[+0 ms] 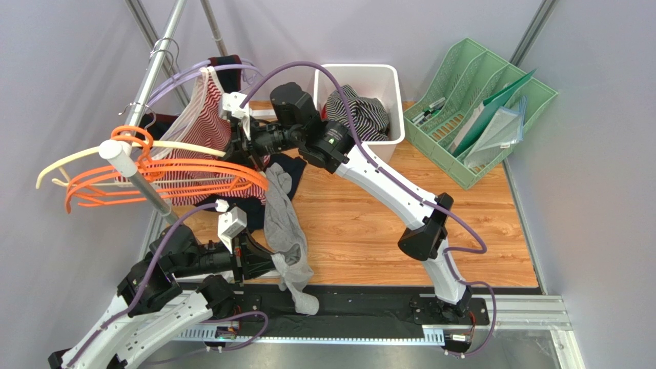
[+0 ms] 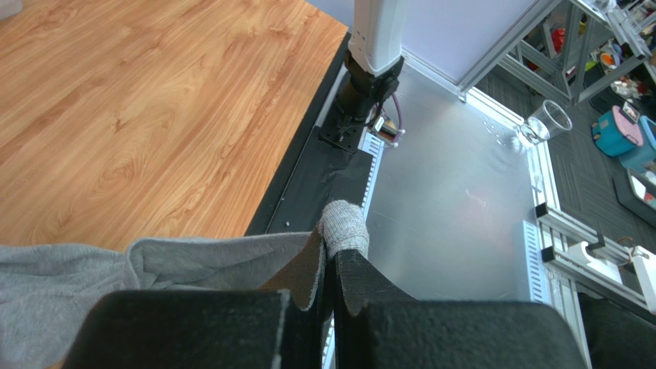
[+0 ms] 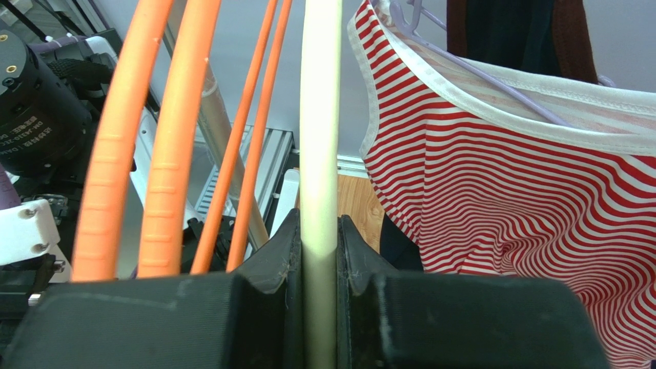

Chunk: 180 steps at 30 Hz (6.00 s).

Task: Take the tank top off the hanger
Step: Place the hanger at the clothesline, then pick up the tank top from the center of the board.

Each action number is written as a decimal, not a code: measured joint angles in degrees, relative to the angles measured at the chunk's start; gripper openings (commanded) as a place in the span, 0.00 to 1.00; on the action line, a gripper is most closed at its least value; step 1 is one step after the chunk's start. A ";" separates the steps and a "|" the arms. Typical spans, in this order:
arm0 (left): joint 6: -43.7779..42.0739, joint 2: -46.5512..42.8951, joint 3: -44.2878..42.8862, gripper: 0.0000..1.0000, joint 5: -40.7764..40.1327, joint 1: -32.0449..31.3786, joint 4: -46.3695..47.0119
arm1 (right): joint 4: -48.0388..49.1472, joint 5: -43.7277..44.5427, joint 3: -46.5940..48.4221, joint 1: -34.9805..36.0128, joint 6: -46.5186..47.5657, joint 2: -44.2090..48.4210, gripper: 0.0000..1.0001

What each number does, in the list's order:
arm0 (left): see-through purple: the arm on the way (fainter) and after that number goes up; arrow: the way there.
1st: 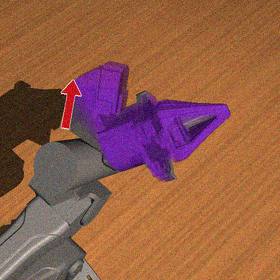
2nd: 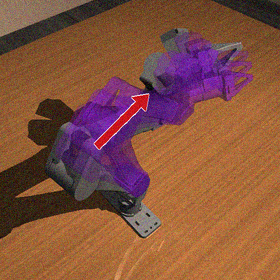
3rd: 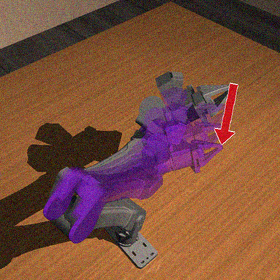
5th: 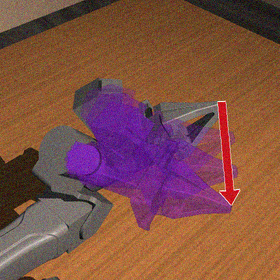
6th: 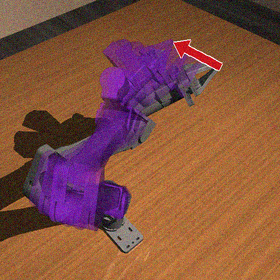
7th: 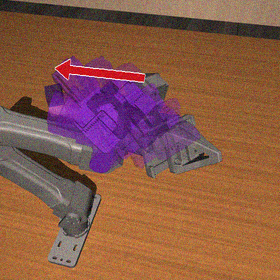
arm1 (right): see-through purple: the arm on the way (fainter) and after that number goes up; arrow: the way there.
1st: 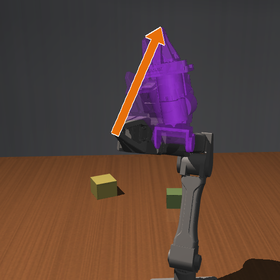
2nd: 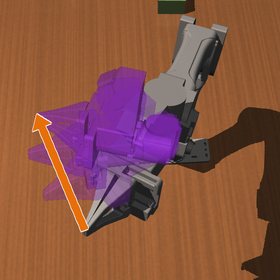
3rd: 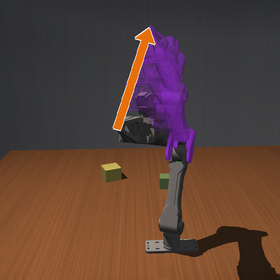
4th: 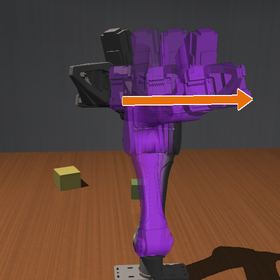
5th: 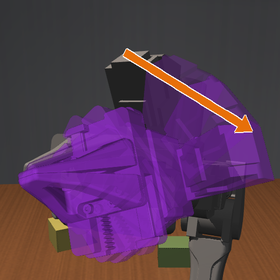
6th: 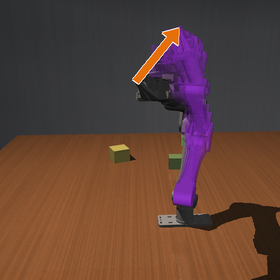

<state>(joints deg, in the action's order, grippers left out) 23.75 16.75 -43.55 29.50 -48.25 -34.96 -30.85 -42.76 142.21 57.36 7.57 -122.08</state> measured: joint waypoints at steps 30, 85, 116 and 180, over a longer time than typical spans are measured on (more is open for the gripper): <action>0.00 0.02 0.00 0.00 -0.02 0.00 0.00 | 1.40 10.03 -5.05 0.33 -0.02 2.34 0.73; -1.36 58.45 -63.87 0.00 15.72 -2.95 18.51 | -3.93 56.04 -84.65 -9.55 -24.70 89.02 1.00; -6.14 63.65 -36.44 0.00 -7.08 -1.73 6.97 | -8.35 54.64 -90.86 -9.55 -33.00 83.69 1.00; 10.01 36.04 1.49 0.77 -14.53 -13.53 22.36 | 2.19 43.08 -99.21 -9.33 -44.11 45.92 1.00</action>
<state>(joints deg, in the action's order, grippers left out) 33.76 52.80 -42.06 14.96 -61.78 -12.60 -28.67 0.32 43.00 48.03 -36.53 -76.16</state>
